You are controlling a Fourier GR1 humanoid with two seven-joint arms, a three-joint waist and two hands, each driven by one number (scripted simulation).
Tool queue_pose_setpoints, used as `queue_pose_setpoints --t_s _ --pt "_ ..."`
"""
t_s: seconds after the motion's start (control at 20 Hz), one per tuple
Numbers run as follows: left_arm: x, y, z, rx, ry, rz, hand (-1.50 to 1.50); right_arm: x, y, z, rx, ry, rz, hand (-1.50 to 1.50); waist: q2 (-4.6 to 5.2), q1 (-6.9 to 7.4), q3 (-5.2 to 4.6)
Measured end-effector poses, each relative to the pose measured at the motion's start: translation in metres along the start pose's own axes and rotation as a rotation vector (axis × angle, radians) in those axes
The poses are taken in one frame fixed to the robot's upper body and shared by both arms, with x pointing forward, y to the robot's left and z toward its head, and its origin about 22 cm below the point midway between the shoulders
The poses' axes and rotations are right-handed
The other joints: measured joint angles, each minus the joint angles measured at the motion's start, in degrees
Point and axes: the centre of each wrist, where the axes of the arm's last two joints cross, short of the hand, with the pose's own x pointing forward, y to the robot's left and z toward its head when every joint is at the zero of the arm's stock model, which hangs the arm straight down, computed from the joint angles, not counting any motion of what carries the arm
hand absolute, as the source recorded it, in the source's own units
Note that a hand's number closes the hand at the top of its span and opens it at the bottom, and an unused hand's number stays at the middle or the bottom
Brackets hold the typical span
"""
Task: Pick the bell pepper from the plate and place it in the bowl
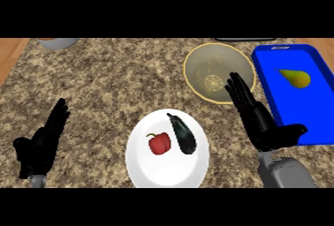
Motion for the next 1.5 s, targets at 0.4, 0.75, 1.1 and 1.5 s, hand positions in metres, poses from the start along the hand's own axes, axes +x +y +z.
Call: queue_pose_setpoints --t_s 0.4,0.75,1.1,1.5 --pt "0.049 -0.008 -0.029 -0.012 -0.198 -0.063 0.00 0.035 0.025 -0.053 0.441 -0.128 0.147 -1.50 0.42 4.65 0.12" --pt "0.080 -0.018 -0.044 -0.007 -0.249 -0.072 0.00 0.019 -0.001 -0.090 0.676 -0.275 0.155 -1.50 0.96 4.97 0.27" --pt "0.086 -0.024 -0.050 0.007 -0.237 -0.081 0.00 0.054 0.005 -0.123 0.926 -0.354 0.434 -1.50 0.26 3.70 0.12" --pt "0.085 -0.022 -0.050 0.023 -0.224 -0.093 0.00 0.081 0.063 -0.138 1.115 -0.331 0.819 -1.50 -0.27 2.79 0.04"
